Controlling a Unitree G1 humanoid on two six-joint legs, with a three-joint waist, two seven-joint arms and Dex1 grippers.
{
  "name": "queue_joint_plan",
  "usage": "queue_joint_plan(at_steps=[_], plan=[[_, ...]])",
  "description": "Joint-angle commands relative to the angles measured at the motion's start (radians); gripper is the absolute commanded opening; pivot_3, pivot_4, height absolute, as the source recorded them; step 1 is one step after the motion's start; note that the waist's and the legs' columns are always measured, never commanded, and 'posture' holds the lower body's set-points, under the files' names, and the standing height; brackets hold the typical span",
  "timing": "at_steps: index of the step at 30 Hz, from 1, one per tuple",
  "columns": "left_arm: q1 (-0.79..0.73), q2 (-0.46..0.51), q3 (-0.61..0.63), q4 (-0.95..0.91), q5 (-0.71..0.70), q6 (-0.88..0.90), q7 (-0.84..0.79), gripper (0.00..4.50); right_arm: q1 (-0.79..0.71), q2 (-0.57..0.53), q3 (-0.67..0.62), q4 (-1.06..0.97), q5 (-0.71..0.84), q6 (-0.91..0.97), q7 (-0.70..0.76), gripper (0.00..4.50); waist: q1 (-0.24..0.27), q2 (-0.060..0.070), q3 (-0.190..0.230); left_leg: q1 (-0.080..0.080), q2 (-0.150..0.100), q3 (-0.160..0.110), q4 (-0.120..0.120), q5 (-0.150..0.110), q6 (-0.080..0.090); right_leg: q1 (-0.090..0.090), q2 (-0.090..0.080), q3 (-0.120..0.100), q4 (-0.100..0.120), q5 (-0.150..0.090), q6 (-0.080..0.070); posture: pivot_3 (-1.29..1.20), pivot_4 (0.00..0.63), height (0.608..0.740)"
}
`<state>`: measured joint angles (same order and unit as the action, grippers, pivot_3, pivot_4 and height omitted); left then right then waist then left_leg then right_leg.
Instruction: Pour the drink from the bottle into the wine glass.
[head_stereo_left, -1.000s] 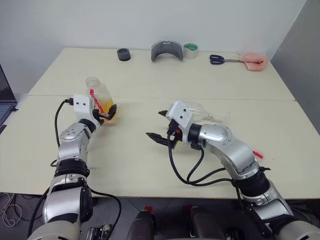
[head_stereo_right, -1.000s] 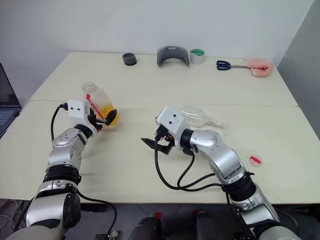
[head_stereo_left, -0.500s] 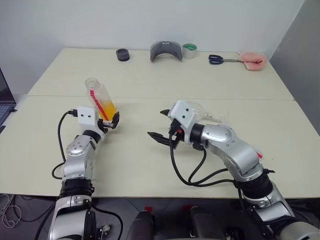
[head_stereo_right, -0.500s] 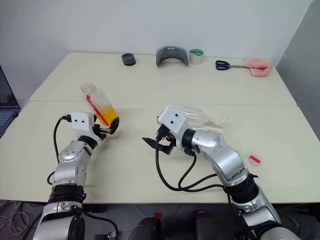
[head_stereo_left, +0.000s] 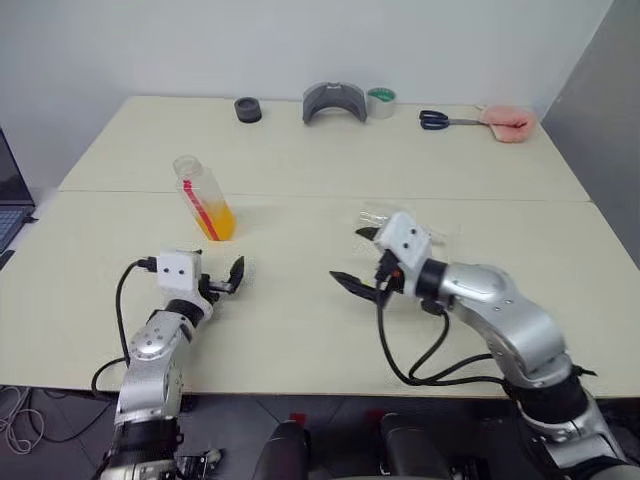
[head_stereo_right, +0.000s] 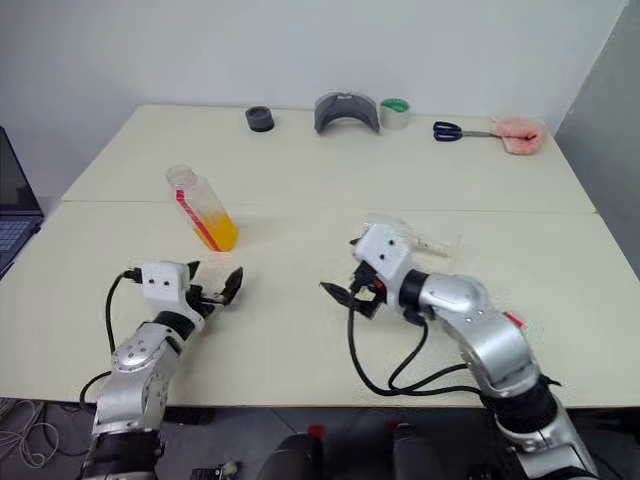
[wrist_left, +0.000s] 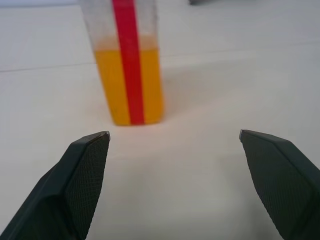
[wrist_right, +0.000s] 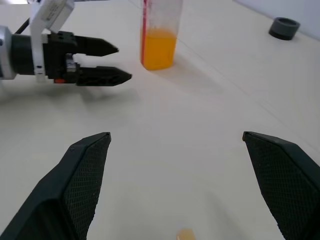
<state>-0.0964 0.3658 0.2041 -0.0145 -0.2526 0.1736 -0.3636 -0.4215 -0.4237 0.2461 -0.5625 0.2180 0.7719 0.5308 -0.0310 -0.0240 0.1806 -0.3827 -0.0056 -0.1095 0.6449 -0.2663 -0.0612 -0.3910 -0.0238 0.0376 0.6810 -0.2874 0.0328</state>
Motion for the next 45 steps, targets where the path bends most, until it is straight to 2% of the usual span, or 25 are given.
queue_joint_plan(at_steps=[1,5,9,13,20,29,36,41,43,45], plan=[[0.01,0.016,-0.054,-0.121,-0.021,0.002,-0.078,4.48,0.034,-0.015,-0.057,-0.084,-0.061,0.031,-0.096,4.5,0.0,0.0,0.0,0.001,0.0,0.0,0.0,0.0,0.0,0.001,0.0,0.0,0.0,0.0,0.0,0.0,0.15,0.74],[-0.061,0.084,-0.152,-0.157,-0.055,0.006,-0.276,4.48,0.058,-0.087,0.042,-0.093,-0.263,0.065,-0.219,4.5,0.0,0.0,0.0,0.001,-0.001,0.001,0.0,0.0,0.0,0.001,0.002,0.0,0.0,0.0,0.0,0.0,0.15,0.74],[-0.128,0.141,-0.202,-0.134,-0.064,-0.001,-0.406,4.48,0.026,-0.08,0.157,-0.062,-0.387,0.166,-0.286,4.5,-0.007,0.0,0.0,0.002,0.0,0.002,-0.001,0.0,0.0,0.001,0.004,0.001,0.0,0.0,0.0,0.0,0.15,0.74],[-0.174,0.196,-0.274,-0.15,-0.057,-0.014,-0.541,4.48,-0.024,-0.032,0.249,0.06,-0.498,0.197,-0.349,4.5,-0.011,0.0,0.0,0.003,0.0,0.003,-0.001,0.0,0.0,0.001,0.004,0.001,0.0,0.0,0.0,0.0,0.15,0.74],[-0.229,0.198,-0.319,-0.128,-0.077,-0.011,-0.642,4.48,-0.059,0.012,0.309,0.238,-0.672,0.152,-0.446,4.5,-0.003,0.0,0.0,0.001,-0.001,0.002,-0.001,0.0,0.0,0.001,0.003,0.001,0.0,0.0,0.0,0.0,0.15,0.74],[-0.259,0.124,-0.326,-0.012,-0.061,-0.074,-0.664,4.48,-0.103,0.032,0.377,0.454,-0.875,0.076,-0.502,4.5,-0.004,0.001,0.0,0.001,0.0,0.003,-0.001,0.0,0.0,0.0,0.004,0.001,0.0,0.0,0.0,0.0,0.15,0.74],[-0.253,0.086,-0.333,0.016,-0.046,-0.106,-0.648,4.48,-0.154,-0.003,0.441,0.551,-1.042,-0.019,-0.46,4.5,-0.004,0.001,0.0,0.001,0.0,0.003,0.0,0.0,0.0,0.0,0.003,0.001,0.0,0.0,0.0,0.0,0.15,0.74],[-0.257,0.054,-0.329,0.007,-0.057,-0.077,-0.619,4.48,-0.169,-0.015,0.434,0.608,-1.096,-0.086,-0.41,4.5,-0.004,0.001,0.0,0.001,0.0,0.003,0.0,0.0,0.0,0.0,0.003,0.001,0.0,0.0,0.0,0.0,0.15,0.74],[-0.258,0.049,-0.332,0.004,-0.051,-0.075,-0.615,4.5,-0.169,-0.011,0.428,0.636,-1.101,-0.111,-0.391,4.13,-0.004,0.001,0.0,0.001,0.0,0.003,0.0,0.0,0.0,0.0,0.003,0.001,0.0,0.0,0.0,0.0,0.15,0.74],[-0.259,0.044,-0.333,-0.001,-0.05,-0.07,-0.608,4.5,-0.169,0.004,0.416,0.662,-1.092,-0.131,-0.373,3.56,-0.004,0.001,0.0,0.002,0.0,0.003,0.0,0.0,0.0,0.0,0.003,0.001,0.0,0.0,0.0,0.0,0.15,0.74]])
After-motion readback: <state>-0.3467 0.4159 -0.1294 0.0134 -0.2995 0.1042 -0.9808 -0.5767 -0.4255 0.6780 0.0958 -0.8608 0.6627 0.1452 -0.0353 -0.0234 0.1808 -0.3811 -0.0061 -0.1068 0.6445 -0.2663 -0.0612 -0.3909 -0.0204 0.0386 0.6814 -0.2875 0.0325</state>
